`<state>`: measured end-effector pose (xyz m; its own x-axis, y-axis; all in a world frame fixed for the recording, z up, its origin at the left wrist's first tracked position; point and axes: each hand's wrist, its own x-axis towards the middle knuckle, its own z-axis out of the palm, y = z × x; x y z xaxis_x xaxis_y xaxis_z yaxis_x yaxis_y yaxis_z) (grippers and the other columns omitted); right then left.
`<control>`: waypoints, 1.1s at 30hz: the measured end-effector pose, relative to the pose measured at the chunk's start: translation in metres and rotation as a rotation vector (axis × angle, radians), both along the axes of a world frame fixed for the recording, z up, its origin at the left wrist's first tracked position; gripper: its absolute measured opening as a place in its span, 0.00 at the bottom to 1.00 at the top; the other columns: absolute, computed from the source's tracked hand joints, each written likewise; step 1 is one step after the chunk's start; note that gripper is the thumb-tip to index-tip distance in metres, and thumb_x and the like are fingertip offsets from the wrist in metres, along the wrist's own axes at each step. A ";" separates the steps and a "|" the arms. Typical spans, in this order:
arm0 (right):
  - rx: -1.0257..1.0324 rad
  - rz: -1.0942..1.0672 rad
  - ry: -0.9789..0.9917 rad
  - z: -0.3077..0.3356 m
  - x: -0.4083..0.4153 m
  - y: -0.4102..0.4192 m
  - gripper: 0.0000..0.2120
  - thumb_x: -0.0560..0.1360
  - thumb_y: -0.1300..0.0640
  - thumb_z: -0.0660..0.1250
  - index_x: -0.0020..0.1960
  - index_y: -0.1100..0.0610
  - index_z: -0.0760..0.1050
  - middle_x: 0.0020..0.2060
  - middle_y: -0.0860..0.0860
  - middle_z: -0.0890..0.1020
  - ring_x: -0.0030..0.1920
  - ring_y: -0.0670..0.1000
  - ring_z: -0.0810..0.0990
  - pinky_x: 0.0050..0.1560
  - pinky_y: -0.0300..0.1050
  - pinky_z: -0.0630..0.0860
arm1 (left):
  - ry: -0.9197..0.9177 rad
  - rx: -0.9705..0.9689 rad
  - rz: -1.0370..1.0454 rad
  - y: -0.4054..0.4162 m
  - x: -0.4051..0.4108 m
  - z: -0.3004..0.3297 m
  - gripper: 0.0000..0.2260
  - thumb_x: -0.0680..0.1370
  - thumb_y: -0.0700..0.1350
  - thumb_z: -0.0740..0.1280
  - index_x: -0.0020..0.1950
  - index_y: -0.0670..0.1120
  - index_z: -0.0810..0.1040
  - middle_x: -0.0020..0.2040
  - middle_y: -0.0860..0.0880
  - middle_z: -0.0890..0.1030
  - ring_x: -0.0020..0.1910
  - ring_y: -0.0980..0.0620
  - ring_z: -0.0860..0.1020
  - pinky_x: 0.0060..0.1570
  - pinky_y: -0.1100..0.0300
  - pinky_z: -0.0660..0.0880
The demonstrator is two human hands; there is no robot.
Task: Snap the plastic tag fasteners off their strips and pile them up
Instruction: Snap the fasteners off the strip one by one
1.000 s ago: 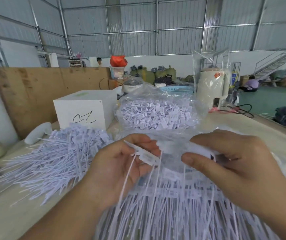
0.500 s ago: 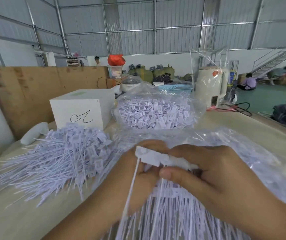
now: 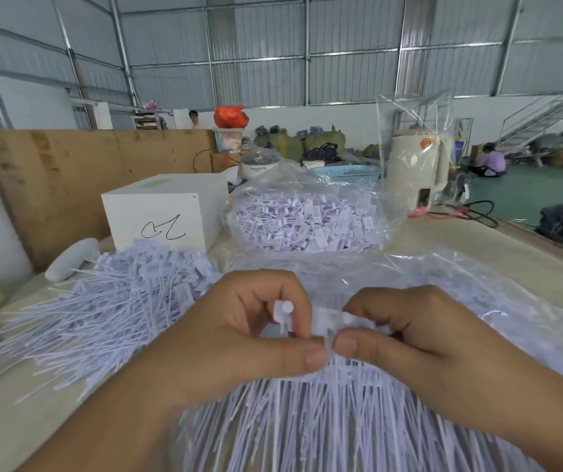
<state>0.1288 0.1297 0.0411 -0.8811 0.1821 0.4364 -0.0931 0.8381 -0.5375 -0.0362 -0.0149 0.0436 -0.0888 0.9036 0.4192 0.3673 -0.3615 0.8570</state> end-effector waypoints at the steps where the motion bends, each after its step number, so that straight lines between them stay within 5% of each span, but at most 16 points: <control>1: 0.007 -0.004 -0.015 0.001 0.001 0.000 0.17 0.71 0.32 0.63 0.40 0.47 0.73 0.25 0.46 0.71 0.25 0.44 0.67 0.26 0.35 0.60 | -0.017 -0.061 -0.075 -0.002 -0.001 0.001 0.09 0.65 0.41 0.76 0.33 0.53 0.78 0.33 0.49 0.78 0.31 0.57 0.74 0.35 0.67 0.71; 3: 0.084 -0.053 -0.030 0.000 0.000 -0.002 0.19 0.71 0.31 0.62 0.38 0.47 0.70 0.26 0.46 0.71 0.26 0.45 0.69 0.27 0.37 0.60 | 0.025 -0.164 -0.136 -0.004 0.000 0.001 0.13 0.64 0.41 0.77 0.30 0.53 0.74 0.31 0.51 0.78 0.28 0.58 0.73 0.33 0.68 0.70; 5: 0.104 -0.130 0.011 -0.002 -0.001 -0.005 0.20 0.72 0.32 0.62 0.36 0.47 0.69 0.26 0.44 0.71 0.26 0.46 0.69 0.26 0.38 0.61 | 0.075 -0.157 0.013 0.000 0.004 -0.003 0.18 0.64 0.45 0.78 0.27 0.52 0.67 0.27 0.52 0.72 0.26 0.56 0.68 0.30 0.66 0.66; 8: 0.042 -0.215 0.169 -0.003 -0.008 -0.014 0.21 0.73 0.34 0.62 0.31 0.49 0.66 0.24 0.44 0.69 0.24 0.46 0.66 0.25 0.37 0.59 | -0.039 0.069 0.267 0.012 0.022 -0.011 0.19 0.64 0.49 0.74 0.26 0.52 0.62 0.25 0.55 0.61 0.24 0.56 0.60 0.29 0.65 0.59; 12: -0.223 -0.333 0.457 0.008 -0.005 -0.006 0.22 0.71 0.35 0.63 0.33 0.53 0.68 0.21 0.48 0.66 0.21 0.44 0.62 0.21 0.33 0.58 | -0.154 0.236 0.434 0.020 0.033 -0.014 0.20 0.65 0.53 0.73 0.26 0.51 0.62 0.24 0.54 0.60 0.25 0.53 0.60 0.27 0.68 0.63; 18: -0.110 -0.026 0.146 0.000 0.002 -0.005 0.16 0.71 0.32 0.61 0.51 0.40 0.72 0.26 0.50 0.72 0.22 0.43 0.65 0.24 0.34 0.59 | -0.190 0.064 0.099 0.014 0.028 -0.011 0.02 0.70 0.49 0.68 0.41 0.55 0.76 0.27 0.52 0.73 0.25 0.57 0.70 0.28 0.66 0.69; 22: -0.170 0.025 0.098 -0.001 0.002 0.000 0.18 0.70 0.30 0.63 0.56 0.35 0.67 0.32 0.54 0.81 0.27 0.53 0.74 0.28 0.47 0.68 | -0.145 -0.034 -0.065 0.012 0.025 -0.009 0.10 0.74 0.47 0.66 0.53 0.53 0.81 0.31 0.51 0.77 0.29 0.57 0.75 0.31 0.65 0.72; 26: -0.081 0.022 0.064 -0.004 0.001 0.000 0.18 0.71 0.30 0.61 0.54 0.39 0.69 0.29 0.53 0.78 0.24 0.46 0.70 0.26 0.43 0.64 | -0.091 -0.089 -0.055 0.010 0.019 -0.007 0.08 0.74 0.47 0.67 0.50 0.52 0.83 0.35 0.51 0.79 0.31 0.56 0.77 0.33 0.63 0.74; 30: -0.064 0.014 -0.046 0.002 0.007 0.008 0.25 0.71 0.29 0.60 0.42 0.52 0.73 0.26 0.55 0.68 0.25 0.47 0.64 0.27 0.45 0.61 | -0.067 -0.026 0.040 0.008 0.007 -0.006 0.01 0.70 0.48 0.71 0.39 0.52 0.82 0.29 0.52 0.77 0.29 0.56 0.75 0.32 0.65 0.72; 33: -0.121 0.007 -0.133 0.006 0.010 0.012 0.21 0.73 0.34 0.64 0.37 0.52 0.73 0.25 0.47 0.68 0.25 0.43 0.64 0.28 0.38 0.61 | -0.128 -0.013 0.026 0.006 0.002 -0.009 0.07 0.66 0.45 0.74 0.33 0.52 0.77 0.28 0.55 0.73 0.28 0.58 0.71 0.31 0.68 0.68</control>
